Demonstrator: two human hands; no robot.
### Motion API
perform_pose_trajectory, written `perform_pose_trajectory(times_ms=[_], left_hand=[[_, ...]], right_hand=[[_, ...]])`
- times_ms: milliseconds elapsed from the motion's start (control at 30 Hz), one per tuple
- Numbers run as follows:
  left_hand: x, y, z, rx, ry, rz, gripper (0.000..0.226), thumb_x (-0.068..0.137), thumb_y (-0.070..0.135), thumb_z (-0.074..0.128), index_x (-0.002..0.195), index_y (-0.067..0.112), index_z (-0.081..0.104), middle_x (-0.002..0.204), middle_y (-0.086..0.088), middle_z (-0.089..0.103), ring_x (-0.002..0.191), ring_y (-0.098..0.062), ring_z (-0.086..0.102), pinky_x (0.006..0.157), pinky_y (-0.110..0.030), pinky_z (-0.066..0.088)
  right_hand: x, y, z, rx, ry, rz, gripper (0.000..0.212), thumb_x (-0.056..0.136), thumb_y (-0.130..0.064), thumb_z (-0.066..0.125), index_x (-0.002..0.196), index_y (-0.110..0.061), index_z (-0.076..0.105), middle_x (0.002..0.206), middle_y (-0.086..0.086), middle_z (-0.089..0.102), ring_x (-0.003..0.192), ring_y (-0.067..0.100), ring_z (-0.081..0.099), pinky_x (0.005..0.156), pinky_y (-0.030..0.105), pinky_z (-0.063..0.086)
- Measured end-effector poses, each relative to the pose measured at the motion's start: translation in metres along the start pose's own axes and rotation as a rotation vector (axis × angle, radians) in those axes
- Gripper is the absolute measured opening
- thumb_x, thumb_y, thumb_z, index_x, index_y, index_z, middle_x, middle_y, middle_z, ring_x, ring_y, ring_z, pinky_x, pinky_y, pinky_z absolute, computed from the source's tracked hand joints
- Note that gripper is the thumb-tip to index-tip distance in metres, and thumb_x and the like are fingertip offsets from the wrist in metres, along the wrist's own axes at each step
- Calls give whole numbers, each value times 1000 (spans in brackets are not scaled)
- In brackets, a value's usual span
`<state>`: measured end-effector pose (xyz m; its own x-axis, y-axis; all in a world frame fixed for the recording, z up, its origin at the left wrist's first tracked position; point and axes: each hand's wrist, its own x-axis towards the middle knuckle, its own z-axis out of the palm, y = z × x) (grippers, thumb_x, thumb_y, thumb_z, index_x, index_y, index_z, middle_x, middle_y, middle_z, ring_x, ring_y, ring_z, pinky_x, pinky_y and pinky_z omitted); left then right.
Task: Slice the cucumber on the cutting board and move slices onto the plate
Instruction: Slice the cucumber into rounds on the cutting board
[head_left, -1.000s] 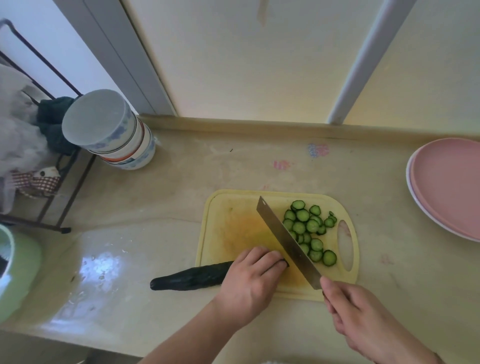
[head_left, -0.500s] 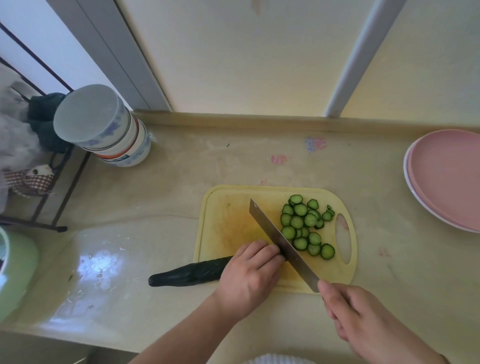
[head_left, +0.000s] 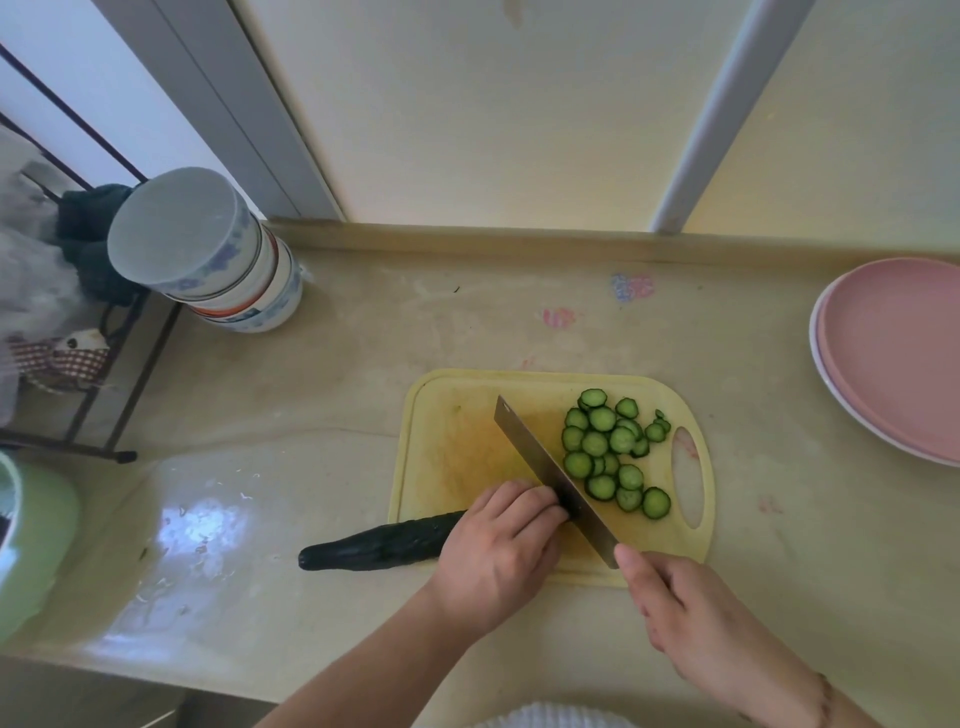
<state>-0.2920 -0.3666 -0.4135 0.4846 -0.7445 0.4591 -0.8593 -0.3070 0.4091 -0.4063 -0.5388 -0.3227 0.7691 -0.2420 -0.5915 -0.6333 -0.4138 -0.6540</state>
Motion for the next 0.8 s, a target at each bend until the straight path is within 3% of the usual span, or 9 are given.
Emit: perform_pose_trajectory(times_ms=[167,400,800], left_hand=[[1,1,-1,-10,3,-3,10,95,13,67,103,8,71,108,-4,66,99,-25,63,86,-35,54],[2,1,0,-19,15,-1,9,93,11,69,102,8,70,107,-4,65,98,-25,63,84,-34,54],[0,1,1,-3,10,-2,9,93,12,70,100,7,73,106,-5,68,99,-26,64,83,-35,54]], right_hand=[[-7,-5,-5,35,-19,1,60,80,-73,31,65,-15,34,50,-5,27,45,9,26,48,27,23],[-14,-11,-10,15,-19,8,70,75,-76,29,69,-6,35,52,-5,29,47,9,27,51,30,25],[-5,-6,-3,-25,-39,-13,59,81,-73,26,64,-18,36,52,-4,35,47,9,33,53,30,32]])
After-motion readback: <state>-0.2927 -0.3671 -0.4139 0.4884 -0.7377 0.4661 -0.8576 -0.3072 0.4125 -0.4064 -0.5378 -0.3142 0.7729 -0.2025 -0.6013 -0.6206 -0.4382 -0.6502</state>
